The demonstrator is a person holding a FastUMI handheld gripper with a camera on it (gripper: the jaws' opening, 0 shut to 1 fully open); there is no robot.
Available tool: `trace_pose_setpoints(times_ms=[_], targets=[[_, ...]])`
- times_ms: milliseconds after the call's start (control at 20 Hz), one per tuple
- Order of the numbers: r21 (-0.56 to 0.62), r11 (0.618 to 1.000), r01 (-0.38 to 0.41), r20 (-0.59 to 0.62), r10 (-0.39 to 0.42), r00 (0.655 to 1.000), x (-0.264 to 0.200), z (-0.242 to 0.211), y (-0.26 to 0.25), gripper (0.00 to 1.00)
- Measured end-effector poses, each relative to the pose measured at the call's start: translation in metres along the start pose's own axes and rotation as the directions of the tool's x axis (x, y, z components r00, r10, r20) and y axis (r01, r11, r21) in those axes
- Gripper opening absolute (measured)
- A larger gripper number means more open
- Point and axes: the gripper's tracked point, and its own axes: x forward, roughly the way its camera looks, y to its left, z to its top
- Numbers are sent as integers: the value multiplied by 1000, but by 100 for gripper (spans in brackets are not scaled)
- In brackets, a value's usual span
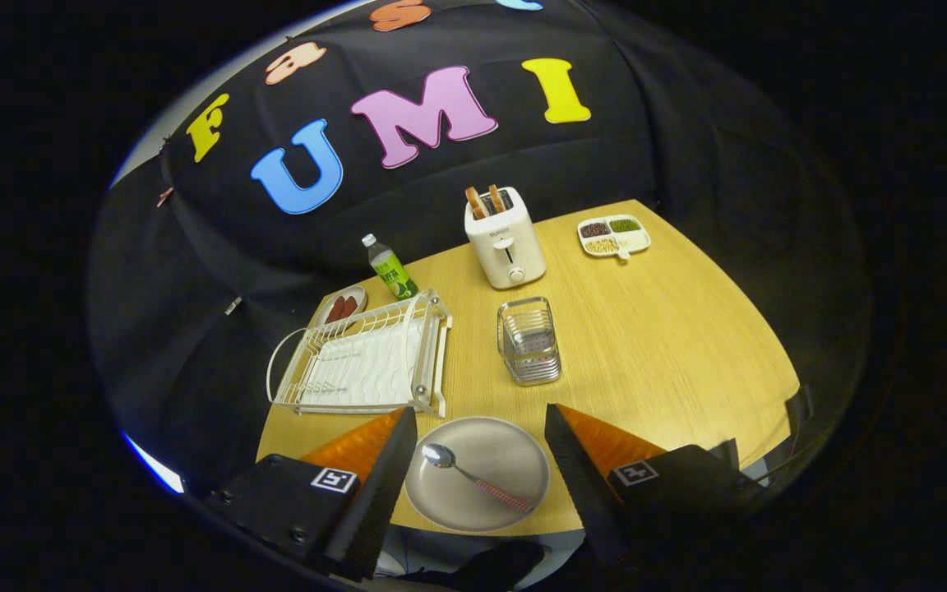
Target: Take the plate from the dish rack, then take the spoon from the basket and place it into the plate.
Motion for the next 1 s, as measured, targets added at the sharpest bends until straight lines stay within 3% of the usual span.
trace_pose_setpoints(times_ms=[450, 1000], targets=[[-153, 988, -16, 185, 44, 982, -28, 80, -23, 97], [-382, 924, -13, 297, 136, 945, -71, 124, -49, 99]])
